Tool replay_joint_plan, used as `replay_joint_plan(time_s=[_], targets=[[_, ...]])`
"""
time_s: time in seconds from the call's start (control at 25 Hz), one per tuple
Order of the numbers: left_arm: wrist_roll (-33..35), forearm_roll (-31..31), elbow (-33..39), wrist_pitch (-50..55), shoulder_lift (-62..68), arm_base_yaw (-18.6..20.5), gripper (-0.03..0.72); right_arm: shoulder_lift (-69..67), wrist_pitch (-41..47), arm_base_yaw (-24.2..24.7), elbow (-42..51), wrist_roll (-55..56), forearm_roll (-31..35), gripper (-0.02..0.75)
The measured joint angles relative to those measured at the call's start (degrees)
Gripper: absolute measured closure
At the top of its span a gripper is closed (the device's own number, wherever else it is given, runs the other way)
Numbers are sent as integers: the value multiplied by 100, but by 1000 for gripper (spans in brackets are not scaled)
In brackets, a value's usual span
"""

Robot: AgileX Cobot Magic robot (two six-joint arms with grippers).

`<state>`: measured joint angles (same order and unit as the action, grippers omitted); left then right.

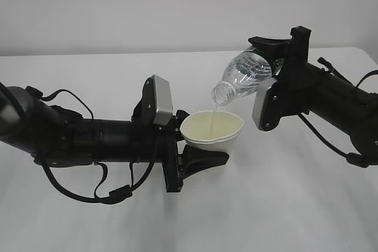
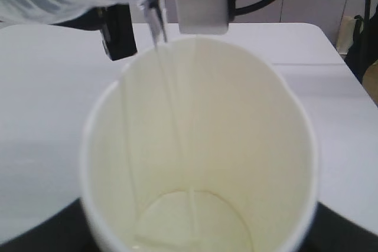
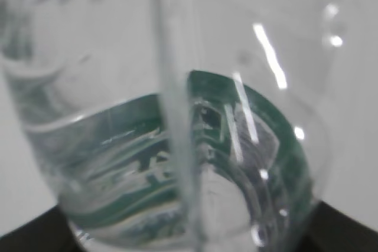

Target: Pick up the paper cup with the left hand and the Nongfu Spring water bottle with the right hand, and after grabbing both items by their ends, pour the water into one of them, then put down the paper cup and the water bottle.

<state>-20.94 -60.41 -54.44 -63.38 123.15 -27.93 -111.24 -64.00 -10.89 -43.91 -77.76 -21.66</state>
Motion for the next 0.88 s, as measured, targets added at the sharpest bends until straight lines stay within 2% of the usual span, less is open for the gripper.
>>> replay_joint_plan(time_s=[0.88], targets=[[0,0,0,-10,0,0,274,0,0,0,0,-56,0,291]])
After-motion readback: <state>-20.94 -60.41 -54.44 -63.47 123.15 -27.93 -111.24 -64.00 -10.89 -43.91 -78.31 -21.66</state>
